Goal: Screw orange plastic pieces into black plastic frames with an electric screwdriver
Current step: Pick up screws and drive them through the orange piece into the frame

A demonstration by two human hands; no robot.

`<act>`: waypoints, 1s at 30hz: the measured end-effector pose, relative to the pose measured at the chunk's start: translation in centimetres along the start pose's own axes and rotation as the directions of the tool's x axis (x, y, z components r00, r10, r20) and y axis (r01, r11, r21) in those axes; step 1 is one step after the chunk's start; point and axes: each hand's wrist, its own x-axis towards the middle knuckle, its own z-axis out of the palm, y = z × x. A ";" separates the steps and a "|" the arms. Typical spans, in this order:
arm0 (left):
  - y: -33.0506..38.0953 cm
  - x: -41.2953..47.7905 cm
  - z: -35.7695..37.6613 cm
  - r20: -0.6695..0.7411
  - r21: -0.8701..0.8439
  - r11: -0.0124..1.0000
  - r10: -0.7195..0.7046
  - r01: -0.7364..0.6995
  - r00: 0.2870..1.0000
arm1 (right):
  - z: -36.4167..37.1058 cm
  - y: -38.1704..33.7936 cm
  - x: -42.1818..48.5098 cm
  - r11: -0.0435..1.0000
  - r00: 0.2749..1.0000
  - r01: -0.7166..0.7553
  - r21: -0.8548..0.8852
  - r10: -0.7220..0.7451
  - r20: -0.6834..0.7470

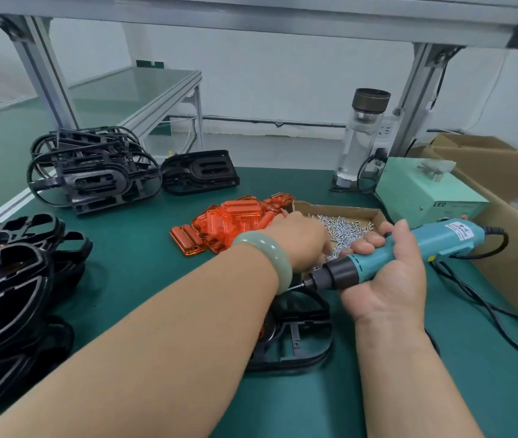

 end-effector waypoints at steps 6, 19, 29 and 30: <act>0.6 0.6 0.2 -0.026 0.115 0.993 0.023 -0.019 0.999 | 0.3 0.3 -0.3 1.000 1.000 -0.023 0.020 0.023 -0.002; -0.4 -0.1 1.0 -0.204 -0.227 0.973 -0.013 -0.034 0.979 | 0.3 0.6 -0.2 1.000 1.000 -0.016 0.016 0.016 0.000; -1.1 -0.6 0.1 -0.439 -0.450 0.892 -0.182 -0.040 0.880 | 0.1 0.5 -0.1 1.000 1.000 -0.004 -0.012 0.004 0.008; -1.2 -0.9 -0.3 -0.454 -0.496 0.867 -0.208 -0.051 0.867 | 0.1 0.5 -0.1 1.000 1.000 -0.002 -0.019 0.002 0.006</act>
